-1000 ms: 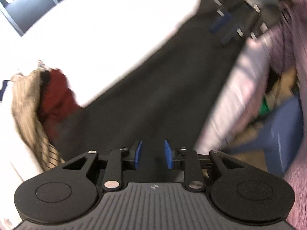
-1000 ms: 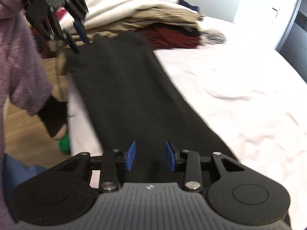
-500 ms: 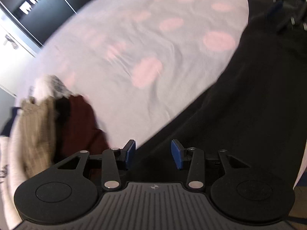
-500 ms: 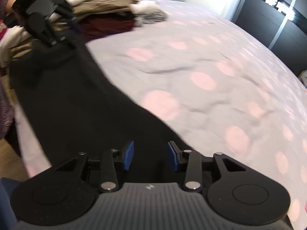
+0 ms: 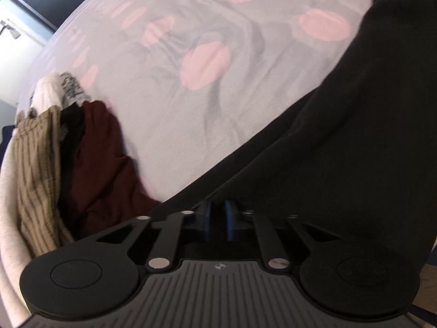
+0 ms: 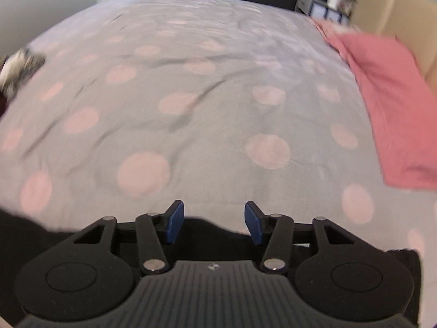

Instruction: Fold clothes

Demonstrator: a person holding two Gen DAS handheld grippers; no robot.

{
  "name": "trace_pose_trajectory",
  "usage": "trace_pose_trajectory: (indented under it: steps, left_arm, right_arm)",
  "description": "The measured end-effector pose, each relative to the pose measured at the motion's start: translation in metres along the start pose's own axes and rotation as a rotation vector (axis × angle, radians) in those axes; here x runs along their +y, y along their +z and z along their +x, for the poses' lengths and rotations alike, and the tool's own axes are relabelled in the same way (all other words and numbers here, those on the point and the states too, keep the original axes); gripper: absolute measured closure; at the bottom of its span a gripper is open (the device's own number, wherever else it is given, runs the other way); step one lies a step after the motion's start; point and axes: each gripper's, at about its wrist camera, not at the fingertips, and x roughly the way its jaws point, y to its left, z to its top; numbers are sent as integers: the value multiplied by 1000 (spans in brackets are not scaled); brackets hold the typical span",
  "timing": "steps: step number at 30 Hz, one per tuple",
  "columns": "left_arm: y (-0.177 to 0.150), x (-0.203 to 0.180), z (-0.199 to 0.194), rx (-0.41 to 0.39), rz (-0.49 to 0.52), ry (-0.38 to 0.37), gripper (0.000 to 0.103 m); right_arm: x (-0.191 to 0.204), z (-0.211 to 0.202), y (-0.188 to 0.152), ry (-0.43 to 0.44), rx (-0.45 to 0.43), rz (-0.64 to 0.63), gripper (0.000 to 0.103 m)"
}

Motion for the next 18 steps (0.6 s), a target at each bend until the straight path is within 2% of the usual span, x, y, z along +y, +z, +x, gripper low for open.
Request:
trace_pose_trajectory:
  steps: [5, 8, 11, 14, 18]
  left_arm:
    - [1, 2, -1, 7, -24, 18, 101]
    - [1, 3, -7, -13, -33, 47, 101]
    - [2, 5, -11, -28, -26, 65, 101]
    - [2, 4, -9, -20, -8, 65, 101]
    - [1, -1, -10, -5, 10, 88, 99]
  right_arm:
    - [11, 29, 11, 80, 70, 16, 50]
    - [22, 48, -1, 58, 137, -29, 49]
    - [25, 59, -18, 11, 198, -82, 62]
    - [16, 57, -29, -23, 180, -97, 63]
    - [-1, 27, -36, -49, 117, -31, 63]
